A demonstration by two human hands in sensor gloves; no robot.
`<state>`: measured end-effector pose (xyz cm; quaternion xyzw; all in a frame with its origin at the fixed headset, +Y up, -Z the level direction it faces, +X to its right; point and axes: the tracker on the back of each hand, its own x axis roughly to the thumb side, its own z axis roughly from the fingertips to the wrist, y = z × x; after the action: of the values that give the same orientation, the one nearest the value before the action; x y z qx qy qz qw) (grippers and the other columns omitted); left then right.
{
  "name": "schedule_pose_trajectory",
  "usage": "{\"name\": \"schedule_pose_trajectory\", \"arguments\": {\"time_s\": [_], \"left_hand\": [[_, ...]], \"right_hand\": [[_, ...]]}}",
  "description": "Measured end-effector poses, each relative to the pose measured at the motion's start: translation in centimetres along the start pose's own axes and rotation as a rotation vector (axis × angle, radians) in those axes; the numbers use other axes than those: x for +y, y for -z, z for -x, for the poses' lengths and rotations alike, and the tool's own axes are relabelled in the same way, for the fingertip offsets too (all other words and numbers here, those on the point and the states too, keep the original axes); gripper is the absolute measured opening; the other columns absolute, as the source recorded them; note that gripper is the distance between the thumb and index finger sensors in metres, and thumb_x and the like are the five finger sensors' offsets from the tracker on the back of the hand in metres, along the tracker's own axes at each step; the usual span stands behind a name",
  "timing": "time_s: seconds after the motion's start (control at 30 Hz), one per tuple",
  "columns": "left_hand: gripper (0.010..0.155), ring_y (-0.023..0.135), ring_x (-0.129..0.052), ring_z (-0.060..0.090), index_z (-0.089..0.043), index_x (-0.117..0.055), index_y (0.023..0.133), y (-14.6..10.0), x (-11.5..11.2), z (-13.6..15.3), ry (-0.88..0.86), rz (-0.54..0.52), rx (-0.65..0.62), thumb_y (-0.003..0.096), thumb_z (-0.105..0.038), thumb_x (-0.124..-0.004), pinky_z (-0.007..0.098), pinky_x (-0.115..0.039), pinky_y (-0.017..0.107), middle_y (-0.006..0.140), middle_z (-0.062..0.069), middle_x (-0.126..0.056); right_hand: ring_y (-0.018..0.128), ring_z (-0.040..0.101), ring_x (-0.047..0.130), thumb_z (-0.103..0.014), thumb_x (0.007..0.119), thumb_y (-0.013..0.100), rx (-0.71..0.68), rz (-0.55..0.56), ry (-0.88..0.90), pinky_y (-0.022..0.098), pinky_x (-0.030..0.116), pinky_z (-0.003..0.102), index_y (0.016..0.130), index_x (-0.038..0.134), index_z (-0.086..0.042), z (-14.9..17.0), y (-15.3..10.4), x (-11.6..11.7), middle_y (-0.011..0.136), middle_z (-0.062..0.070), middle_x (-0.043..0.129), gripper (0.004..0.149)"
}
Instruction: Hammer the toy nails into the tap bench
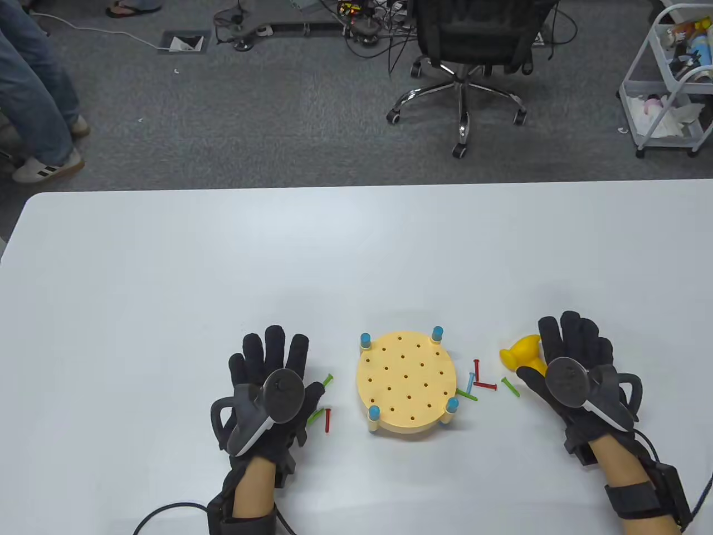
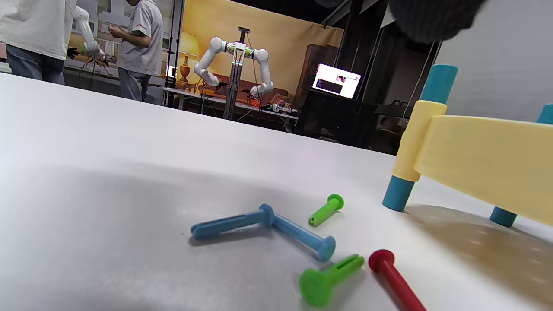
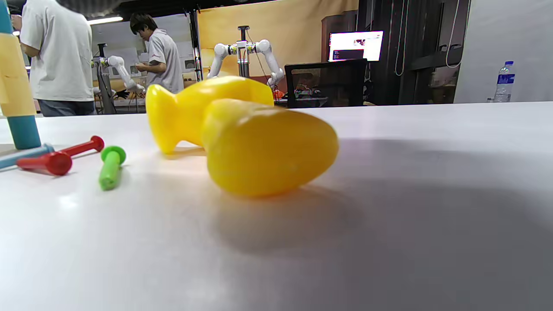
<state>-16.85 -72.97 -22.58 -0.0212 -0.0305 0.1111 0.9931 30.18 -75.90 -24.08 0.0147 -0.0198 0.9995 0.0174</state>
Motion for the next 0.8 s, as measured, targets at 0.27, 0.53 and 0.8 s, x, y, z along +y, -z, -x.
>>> {"name": "schedule_pose_trajectory", "arguments": {"time_s": [0.27, 0.53, 0.8], "left_hand": [[0.08, 0.109, -0.006, 0.041, -0.042, -0.023, 0.105, 0.0, -0.03, -0.01, -0.001, -0.006, -0.007, 0.0398, -0.058, -0.066, 0.065, -0.011, 0.077, 0.119, 0.001, -0.005], [0.08, 0.109, -0.006, 0.042, -0.042, -0.024, 0.106, 0.14, -0.32, -0.21, 0.01, 0.015, -0.016, 0.0398, -0.058, -0.066, 0.065, -0.011, 0.076, 0.119, 0.001, -0.005], [0.079, 0.109, -0.007, 0.042, -0.041, -0.025, 0.106, 0.12, -0.33, -0.36, 0.018, 0.025, -0.019, 0.0398, -0.058, -0.066, 0.065, -0.012, 0.076, 0.119, 0.001, -0.005]], "right_hand": [[0.107, 0.053, 0.017, -0.068, 0.046, 0.041, -0.008, 0.007, -0.019, 0.071, 0.029, 0.071, 0.114, 0.014, -0.02, -0.17, -0.06, 0.06, 0.117, 0.023, 0.009, 0.092], [0.106, 0.053, 0.018, -0.068, 0.046, 0.041, 0.004, 0.011, -0.012, 0.071, 0.029, 0.071, 0.114, 0.014, -0.02, 0.12, -0.22, -0.17, 0.117, 0.023, 0.012, 0.092], [0.106, 0.054, 0.018, -0.068, 0.046, 0.041, 0.006, 0.011, -0.008, 0.071, 0.029, 0.071, 0.114, 0.014, -0.02, 0.27, -0.22, -0.27, 0.117, 0.023, 0.012, 0.092]]}}
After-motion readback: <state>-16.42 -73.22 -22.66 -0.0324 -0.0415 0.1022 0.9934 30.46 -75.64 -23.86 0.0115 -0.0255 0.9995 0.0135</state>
